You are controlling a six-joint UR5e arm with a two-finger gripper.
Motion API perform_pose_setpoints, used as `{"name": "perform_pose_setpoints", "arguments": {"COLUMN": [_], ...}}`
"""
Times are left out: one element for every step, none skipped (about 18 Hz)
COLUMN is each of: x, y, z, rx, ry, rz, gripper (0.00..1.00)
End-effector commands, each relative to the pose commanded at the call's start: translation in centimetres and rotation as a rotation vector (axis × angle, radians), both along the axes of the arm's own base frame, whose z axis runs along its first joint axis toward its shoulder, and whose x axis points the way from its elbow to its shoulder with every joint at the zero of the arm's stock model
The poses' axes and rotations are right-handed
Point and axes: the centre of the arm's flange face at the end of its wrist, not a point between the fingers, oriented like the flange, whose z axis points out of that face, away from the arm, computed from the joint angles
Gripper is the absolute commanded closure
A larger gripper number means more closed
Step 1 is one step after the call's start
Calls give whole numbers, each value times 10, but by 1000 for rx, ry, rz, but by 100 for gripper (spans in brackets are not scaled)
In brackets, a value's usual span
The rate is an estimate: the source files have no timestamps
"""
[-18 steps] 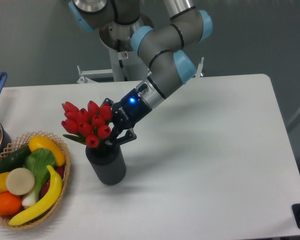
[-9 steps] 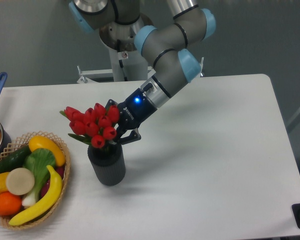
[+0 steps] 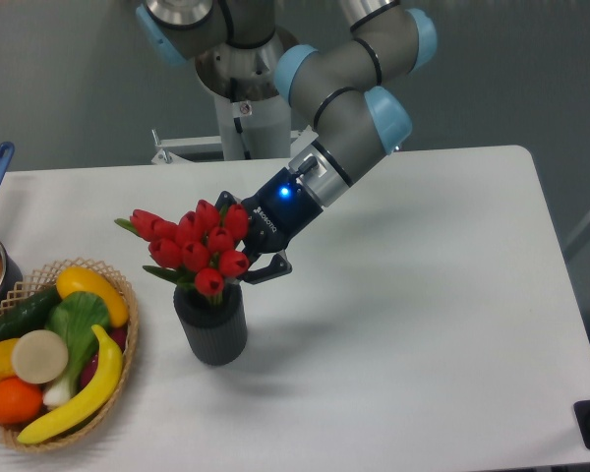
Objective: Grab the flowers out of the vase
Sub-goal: 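Lift the gripped tulip bunch straight up out of the black vase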
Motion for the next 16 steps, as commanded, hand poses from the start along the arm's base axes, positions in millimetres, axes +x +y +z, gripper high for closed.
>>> {"name": "perform_pose_setpoints", "arguments": {"x": [2, 3, 5, 5, 7, 8, 9, 11, 14, 15, 14, 14, 13, 14, 16, 18], "y": [0, -1, -2, -3, -3, -4, -4, -5, -5, -6, -6, -7, -7, -7, -8, -10], "z": [8, 12, 18, 25, 33, 39, 45, 49, 53, 56, 57, 60, 62, 63, 68, 74], "rx": [0, -2, -1, 2, 2, -1, 1, 2, 8, 11, 7, 6, 5, 4, 7, 10], "ry": [-2, -7, -6, -5, -11, -18, -18, -17, -13, -18, -23, -27, -28, -32, -28, -29], "rz": [5, 11, 15, 21, 27, 35, 40, 40, 38, 40, 46, 51, 53, 56, 57, 63], "gripper": [58, 58, 58, 58, 58, 58, 58, 58, 58, 58, 58, 58, 58, 58, 58, 58]}}
